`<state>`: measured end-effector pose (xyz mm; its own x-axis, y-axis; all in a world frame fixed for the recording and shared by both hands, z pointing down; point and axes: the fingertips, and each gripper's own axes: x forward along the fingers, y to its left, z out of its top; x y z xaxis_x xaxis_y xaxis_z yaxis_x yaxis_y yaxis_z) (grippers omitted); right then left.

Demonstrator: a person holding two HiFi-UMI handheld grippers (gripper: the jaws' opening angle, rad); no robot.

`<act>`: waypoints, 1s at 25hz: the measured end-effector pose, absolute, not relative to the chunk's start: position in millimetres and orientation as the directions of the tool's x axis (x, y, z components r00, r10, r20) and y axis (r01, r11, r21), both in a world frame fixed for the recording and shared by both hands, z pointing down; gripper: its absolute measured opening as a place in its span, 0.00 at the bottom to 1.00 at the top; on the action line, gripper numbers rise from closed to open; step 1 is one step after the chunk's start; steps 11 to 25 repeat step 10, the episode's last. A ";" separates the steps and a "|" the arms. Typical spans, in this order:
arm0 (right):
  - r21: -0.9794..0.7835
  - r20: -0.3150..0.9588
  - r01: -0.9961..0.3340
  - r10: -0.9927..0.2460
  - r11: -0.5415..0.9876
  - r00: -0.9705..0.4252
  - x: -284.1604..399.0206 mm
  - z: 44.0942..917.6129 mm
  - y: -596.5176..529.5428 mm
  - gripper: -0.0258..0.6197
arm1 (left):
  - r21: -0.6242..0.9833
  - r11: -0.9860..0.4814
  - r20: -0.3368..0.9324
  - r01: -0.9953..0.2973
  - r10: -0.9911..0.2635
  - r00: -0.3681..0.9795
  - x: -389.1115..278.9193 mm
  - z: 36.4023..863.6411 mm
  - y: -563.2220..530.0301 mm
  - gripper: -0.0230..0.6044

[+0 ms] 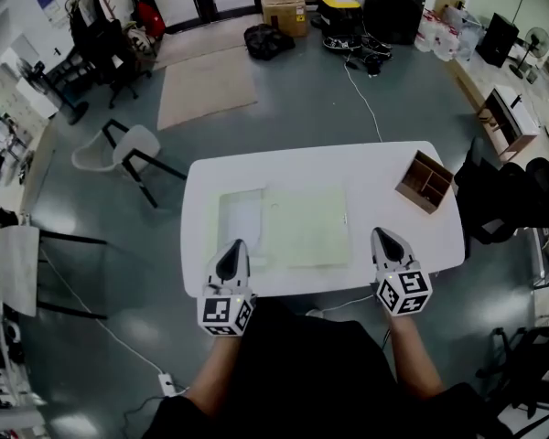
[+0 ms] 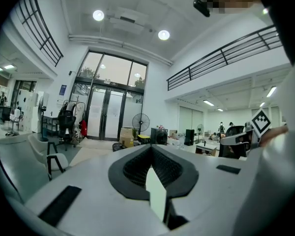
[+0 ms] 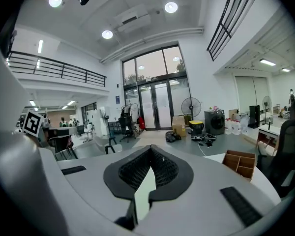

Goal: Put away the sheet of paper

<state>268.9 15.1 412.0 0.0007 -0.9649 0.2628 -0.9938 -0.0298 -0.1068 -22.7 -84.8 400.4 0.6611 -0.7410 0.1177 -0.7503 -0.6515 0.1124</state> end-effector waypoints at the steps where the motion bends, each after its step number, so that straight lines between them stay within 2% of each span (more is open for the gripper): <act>1: -0.105 0.262 -0.994 -0.965 -0.024 -0.005 267.3 414.9 14.3 0.04 | 0.115 -0.645 0.121 -0.755 -0.746 0.655 -24.7 401.3 -83.5 0.04; 10: -0.096 0.317 -0.995 -0.946 0.036 -0.065 256.3 450.4 18.8 0.04 | 0.118 -0.640 0.173 -0.759 -0.740 0.650 -30.5 410.7 -54.0 0.04; 25: -0.096 0.317 -0.995 -0.946 0.036 -0.065 256.3 450.4 18.8 0.04 | 0.118 -0.640 0.173 -0.759 -0.740 0.650 -30.5 410.7 -54.0 0.04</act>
